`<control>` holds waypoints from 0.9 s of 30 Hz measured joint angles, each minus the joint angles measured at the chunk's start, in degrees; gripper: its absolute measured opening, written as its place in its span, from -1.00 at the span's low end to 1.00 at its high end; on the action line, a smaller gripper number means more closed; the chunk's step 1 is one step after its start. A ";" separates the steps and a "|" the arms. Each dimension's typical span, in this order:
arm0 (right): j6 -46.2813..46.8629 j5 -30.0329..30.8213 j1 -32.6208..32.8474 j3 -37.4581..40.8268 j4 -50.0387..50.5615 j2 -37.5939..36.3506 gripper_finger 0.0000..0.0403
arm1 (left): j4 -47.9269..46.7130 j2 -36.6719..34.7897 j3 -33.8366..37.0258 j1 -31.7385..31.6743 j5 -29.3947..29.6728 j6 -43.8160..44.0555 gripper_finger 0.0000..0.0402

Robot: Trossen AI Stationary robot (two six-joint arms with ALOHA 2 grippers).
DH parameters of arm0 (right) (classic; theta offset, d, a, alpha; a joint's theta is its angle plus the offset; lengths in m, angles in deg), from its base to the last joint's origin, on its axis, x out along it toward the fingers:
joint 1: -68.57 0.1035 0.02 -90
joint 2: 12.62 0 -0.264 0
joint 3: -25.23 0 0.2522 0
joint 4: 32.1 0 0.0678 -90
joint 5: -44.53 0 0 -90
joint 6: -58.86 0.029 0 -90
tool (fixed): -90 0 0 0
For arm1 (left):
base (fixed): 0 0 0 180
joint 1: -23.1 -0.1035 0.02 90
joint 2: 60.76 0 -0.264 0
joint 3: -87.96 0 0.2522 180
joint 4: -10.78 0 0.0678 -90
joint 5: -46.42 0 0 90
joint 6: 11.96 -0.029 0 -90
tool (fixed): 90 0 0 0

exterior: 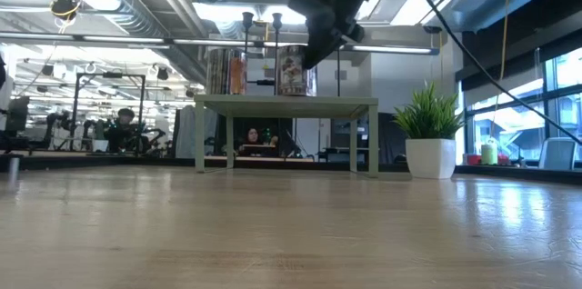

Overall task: Pick & Place candle stick holders
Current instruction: Put the top candle on the shelf aligned with the other candle, then put the candle on the shelf aligned with the other candles

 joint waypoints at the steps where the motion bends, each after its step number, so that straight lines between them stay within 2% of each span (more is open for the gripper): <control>1: -1.05 -0.02 -0.34 0.01 -0.02 0.00 -1.00 | 0.00 0.00 0.00 0.00 0.00 0.02 -0.70; 19: -8.11 -0.22 -3.22 0.02 -5.59 0.00 -1.00 | 0.00 0.00 0.00 0.00 0.00 0.02 -0.70; 22: -8.42 -0.28 -2.61 -0.15 -3.76 -0.21 -1.00 | 0.00 0.00 0.00 0.00 0.00 0.02 -0.70; 27: -6.86 -0.40 1.08 -5.88 7.24 -2.12 -1.00 | 0.02 0.00 0.00 0.00 0.00 0.02 -0.70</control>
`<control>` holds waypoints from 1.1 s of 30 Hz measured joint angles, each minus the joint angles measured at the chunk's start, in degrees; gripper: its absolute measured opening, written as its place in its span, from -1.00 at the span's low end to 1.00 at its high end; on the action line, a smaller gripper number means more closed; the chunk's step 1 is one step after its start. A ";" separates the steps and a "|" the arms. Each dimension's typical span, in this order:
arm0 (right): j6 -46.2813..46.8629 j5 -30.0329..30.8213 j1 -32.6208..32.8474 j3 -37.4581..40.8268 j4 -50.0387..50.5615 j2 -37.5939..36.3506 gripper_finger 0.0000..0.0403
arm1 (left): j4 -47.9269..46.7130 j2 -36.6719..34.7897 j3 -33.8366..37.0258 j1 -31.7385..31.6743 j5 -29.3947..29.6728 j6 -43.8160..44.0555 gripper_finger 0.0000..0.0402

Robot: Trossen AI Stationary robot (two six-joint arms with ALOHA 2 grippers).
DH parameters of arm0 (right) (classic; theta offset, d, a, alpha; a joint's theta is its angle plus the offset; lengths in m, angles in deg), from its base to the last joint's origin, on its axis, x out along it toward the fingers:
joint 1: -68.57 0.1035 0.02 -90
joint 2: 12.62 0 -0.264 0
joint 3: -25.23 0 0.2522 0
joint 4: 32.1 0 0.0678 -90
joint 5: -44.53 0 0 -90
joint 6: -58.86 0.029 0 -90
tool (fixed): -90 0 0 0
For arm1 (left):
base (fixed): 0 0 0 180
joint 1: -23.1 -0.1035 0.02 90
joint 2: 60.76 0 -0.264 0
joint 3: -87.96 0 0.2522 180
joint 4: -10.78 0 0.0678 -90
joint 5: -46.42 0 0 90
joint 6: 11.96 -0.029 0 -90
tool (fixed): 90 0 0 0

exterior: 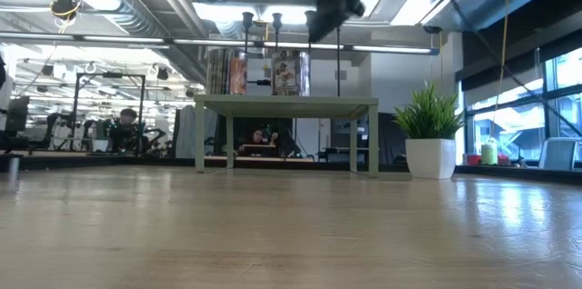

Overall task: Pick & Place candle stick holders
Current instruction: Put the candle on the shelf aligned with the other candles

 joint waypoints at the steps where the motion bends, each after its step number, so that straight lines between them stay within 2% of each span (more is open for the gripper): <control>1: 1.20 -0.02 1.04 -1.49 3.17 -0.35 -1.00 | -0.02 0.00 0.00 0.00 0.00 -0.02 -0.70; 4: 6.32 -1.87 4.29 -7.30 12.88 -0.48 -1.00 | 0.02 0.00 0.00 0.00 0.00 -0.02 -0.70; 9: 8.30 -12.30 8.83 -14.82 26.26 -0.90 -1.00 | 0.57 -0.01 0.00 0.00 0.00 -0.07 -0.70; 20: 17.08 -11.29 11.89 -16.02 24.23 0.26 -1.00 | 0.84 -0.02 0.00 0.02 -0.55 -0.11 -0.70; 26: 25.03 -19.36 12.37 -16.02 29.80 0.48 -0.99 | 0.87 0.00 0.00 0.02 -0.63 -0.11 -0.70; 33: 32.19 -22.42 15.82 -14.33 33.42 1.38 -0.95 | 0.87 0.00 0.00 0.02 -0.68 -0.11 -0.70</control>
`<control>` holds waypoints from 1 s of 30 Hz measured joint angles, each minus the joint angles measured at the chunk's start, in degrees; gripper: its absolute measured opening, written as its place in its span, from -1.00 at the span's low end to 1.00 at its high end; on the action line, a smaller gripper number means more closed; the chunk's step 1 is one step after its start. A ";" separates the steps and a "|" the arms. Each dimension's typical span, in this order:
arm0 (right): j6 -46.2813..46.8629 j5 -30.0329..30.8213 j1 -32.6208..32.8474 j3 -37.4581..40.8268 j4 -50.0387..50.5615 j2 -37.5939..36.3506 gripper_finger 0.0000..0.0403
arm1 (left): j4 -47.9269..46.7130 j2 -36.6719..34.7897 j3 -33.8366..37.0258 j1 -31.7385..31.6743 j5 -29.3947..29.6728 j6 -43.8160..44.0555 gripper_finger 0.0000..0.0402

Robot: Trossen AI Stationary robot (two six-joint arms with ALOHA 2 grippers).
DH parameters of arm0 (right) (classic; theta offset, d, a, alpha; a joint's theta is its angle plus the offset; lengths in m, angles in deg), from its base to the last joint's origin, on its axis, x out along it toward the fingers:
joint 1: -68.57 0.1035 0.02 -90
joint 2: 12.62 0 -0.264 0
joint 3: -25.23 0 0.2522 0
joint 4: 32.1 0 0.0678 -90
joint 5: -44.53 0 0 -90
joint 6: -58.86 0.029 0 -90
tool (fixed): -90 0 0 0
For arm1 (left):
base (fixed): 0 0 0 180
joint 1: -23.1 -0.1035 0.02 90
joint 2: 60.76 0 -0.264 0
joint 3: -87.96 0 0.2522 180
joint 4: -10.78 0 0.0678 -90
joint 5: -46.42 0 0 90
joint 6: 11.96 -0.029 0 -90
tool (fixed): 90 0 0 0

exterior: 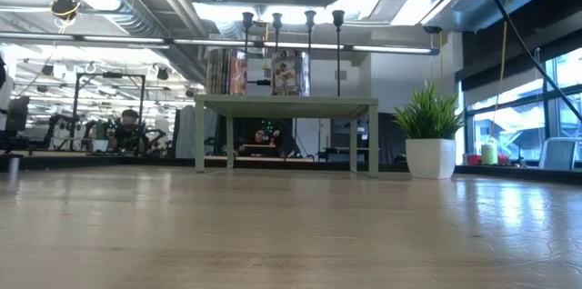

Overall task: Pick & Place candle stick holders
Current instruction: Put the candle on the shelf aligned with the other candles

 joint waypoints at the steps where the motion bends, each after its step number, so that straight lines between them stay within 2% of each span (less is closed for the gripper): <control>1: 0.89 -1.13 0.61 0.55 0.14 0.09 -0.94 | 0.00 -0.02 0.00 0.00 0.00 0.00 -0.70; 5: 3.98 -4.64 3.07 3.99 -0.63 0.13 -0.94 | 0.00 -0.01 0.00 0.00 0.00 -0.02 -0.70; 13: 14.29 -4.78 8.24 8.86 1.58 0.18 -0.93 | 0.00 -0.02 0.00 -0.01 0.00 0.00 -0.70; 16: 14.71 -4.40 9.68 8.90 -3.10 0.18 -0.93 | 0.00 -0.02 0.00 0.00 0.00 -0.02 -0.70; 20: 14.61 0.20 11.01 8.90 -2.72 0.18 -0.93 | -0.01 -0.01 0.00 -0.02 0.00 -0.02 -0.70; 26: 14.74 -0.73 12.11 8.90 -1.99 0.15 -0.92 | 0.00 -0.02 0.00 0.00 0.00 -0.02 -0.70; 30: 15.46 -0.99 12.47 8.90 -0.95 0.15 -0.86 | 0.00 -0.02 0.00 -0.01 0.00 -0.02 -0.70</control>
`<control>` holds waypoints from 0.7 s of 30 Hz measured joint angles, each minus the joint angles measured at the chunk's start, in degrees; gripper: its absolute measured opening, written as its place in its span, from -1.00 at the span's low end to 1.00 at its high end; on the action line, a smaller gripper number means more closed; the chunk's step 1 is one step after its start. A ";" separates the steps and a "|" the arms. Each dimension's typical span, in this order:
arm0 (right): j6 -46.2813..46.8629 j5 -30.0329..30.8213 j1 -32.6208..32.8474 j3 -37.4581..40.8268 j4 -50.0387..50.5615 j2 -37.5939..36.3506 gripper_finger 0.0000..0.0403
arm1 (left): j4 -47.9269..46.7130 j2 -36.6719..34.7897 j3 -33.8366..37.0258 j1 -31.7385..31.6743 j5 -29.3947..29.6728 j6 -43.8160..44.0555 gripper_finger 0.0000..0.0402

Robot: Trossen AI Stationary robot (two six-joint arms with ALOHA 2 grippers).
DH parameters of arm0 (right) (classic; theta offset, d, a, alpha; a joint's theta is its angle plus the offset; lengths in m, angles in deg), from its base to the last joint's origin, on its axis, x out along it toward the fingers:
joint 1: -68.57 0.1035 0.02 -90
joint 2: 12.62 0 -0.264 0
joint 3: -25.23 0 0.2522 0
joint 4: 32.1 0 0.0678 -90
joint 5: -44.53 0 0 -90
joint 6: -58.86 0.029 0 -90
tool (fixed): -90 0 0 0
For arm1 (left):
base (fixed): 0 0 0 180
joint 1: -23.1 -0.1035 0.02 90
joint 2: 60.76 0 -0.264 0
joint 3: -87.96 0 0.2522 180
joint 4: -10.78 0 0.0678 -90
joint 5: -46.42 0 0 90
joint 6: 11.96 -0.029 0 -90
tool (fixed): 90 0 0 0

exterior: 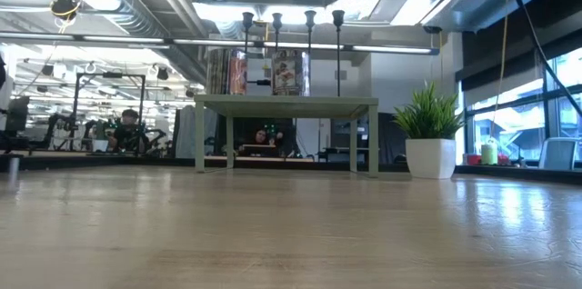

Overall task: Pick & Place candle stick holders
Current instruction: Put the candle on the shelf aligned with the other candles

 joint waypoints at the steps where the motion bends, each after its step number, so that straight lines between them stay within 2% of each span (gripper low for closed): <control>1: 0.69 0.00 0.00 0.00 -0.53 0.00 -0.83 | -0.01 0.01 0.00 0.02 0.00 0.00 -0.70; 6: 1.50 -0.44 0.78 0.00 -2.03 0.00 -0.59 | -0.02 0.00 0.00 0.00 0.00 0.00 -0.70; 10: 8.82 -1.30 2.13 2.79 -1.07 -0.13 -0.43 | 0.00 0.00 0.00 0.00 0.00 0.00 -0.70; 13: 14.41 -6.91 3.23 6.61 1.04 -0.06 -0.41 | -0.01 0.01 0.00 0.01 0.00 0.00 -0.70; 21: 9.90 -14.00 5.47 15.47 2.40 -0.07 -0.41 | -0.02 0.00 0.00 0.00 0.00 0.00 -0.70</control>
